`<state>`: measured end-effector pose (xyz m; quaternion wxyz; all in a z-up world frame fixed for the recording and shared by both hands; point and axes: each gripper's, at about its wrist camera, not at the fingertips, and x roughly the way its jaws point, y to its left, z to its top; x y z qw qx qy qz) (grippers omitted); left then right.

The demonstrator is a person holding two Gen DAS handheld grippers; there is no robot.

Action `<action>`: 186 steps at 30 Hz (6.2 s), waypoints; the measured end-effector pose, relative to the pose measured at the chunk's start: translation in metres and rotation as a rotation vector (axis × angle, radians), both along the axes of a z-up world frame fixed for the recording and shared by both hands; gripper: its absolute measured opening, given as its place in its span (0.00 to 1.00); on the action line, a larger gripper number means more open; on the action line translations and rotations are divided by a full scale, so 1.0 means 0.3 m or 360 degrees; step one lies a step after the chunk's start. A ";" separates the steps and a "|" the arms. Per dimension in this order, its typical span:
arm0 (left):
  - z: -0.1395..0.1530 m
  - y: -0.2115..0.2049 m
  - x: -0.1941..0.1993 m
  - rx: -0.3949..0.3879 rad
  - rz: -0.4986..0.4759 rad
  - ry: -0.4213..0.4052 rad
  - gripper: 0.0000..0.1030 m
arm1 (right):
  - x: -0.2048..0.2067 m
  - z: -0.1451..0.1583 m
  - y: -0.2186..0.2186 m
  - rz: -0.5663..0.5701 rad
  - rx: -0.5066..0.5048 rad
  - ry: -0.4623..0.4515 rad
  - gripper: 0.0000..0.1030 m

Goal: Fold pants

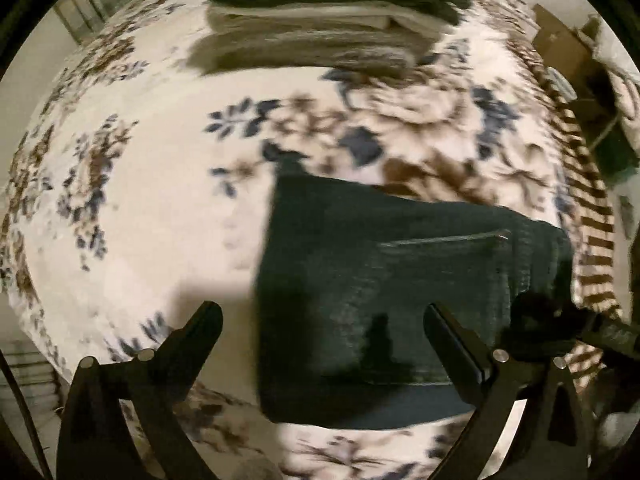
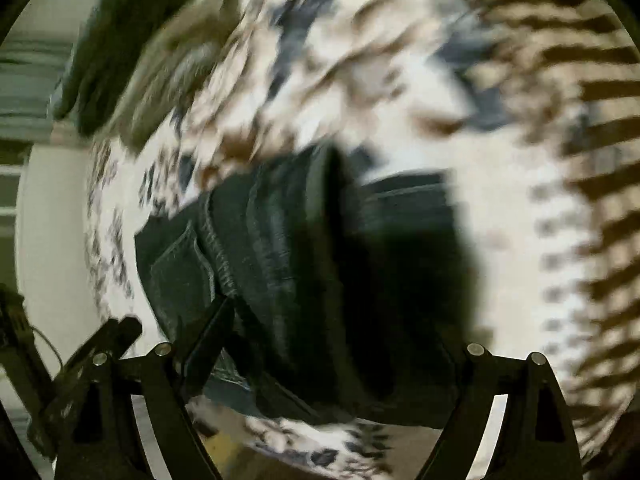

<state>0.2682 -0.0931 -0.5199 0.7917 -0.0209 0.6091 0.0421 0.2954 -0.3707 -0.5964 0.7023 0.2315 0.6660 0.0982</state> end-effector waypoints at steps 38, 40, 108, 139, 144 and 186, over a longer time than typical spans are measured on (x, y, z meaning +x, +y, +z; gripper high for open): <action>-0.240 0.032 0.024 -0.0553 0.0001 0.0214 1.00 | -0.405 -0.103 -0.434 -0.1054 0.0468 0.0057 0.32; -0.238 0.035 0.025 -0.0552 -0.0011 0.0215 1.00 | -0.428 -0.044 -0.431 -0.1038 0.0429 0.0025 0.27; -0.323 0.011 0.049 -0.0868 0.0037 0.0229 0.62 | -0.368 -0.207 -0.389 -0.0631 0.0550 -0.0113 0.70; 0.228 0.018 0.082 -0.0910 -0.0206 -0.0032 0.23 | -0.408 0.440 -0.331 -0.0589 0.0307 -0.0356 0.38; 0.350 0.066 0.179 -0.0939 -0.0221 -0.0093 0.23 | -0.314 0.595 -0.280 -0.0612 0.0291 -0.0457 0.38; 0.577 0.358 0.908 0.0020 -0.0171 -0.0433 0.90 | 0.711 0.900 0.354 -0.0084 -0.0853 -0.0635 0.96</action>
